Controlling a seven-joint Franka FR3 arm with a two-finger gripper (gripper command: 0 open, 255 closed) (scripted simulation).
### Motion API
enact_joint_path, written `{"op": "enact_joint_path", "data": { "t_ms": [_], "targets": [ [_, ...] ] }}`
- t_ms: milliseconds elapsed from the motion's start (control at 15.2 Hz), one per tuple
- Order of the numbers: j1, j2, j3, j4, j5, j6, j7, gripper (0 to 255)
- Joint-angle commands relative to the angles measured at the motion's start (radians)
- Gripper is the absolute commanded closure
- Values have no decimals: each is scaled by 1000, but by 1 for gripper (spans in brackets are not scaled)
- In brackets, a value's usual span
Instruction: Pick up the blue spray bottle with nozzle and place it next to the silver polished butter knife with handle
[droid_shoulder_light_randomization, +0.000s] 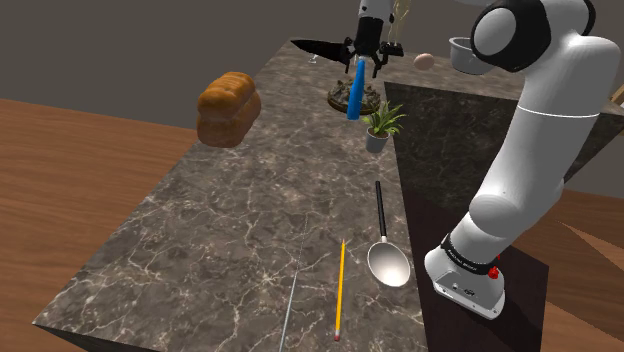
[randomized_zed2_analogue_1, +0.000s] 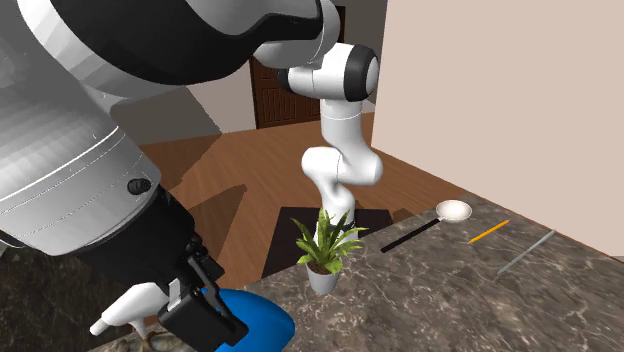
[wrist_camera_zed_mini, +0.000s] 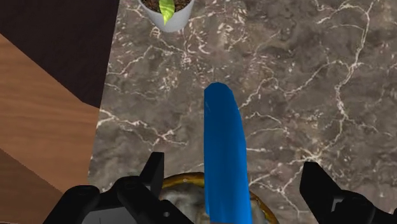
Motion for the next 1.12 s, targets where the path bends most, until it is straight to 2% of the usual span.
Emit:
{"op": "enact_joint_path", "data": {
  "t_ms": [0,528,594,1056],
  "targets": [
    [11,27,7,-77,-4,20,4,0],
    [7,27,11,-77,-5,20,5,0],
    [12,13,14,-86,-5,17,14,255],
    [25,-46,18,-161,-13,37,25,255]
  ]
}}
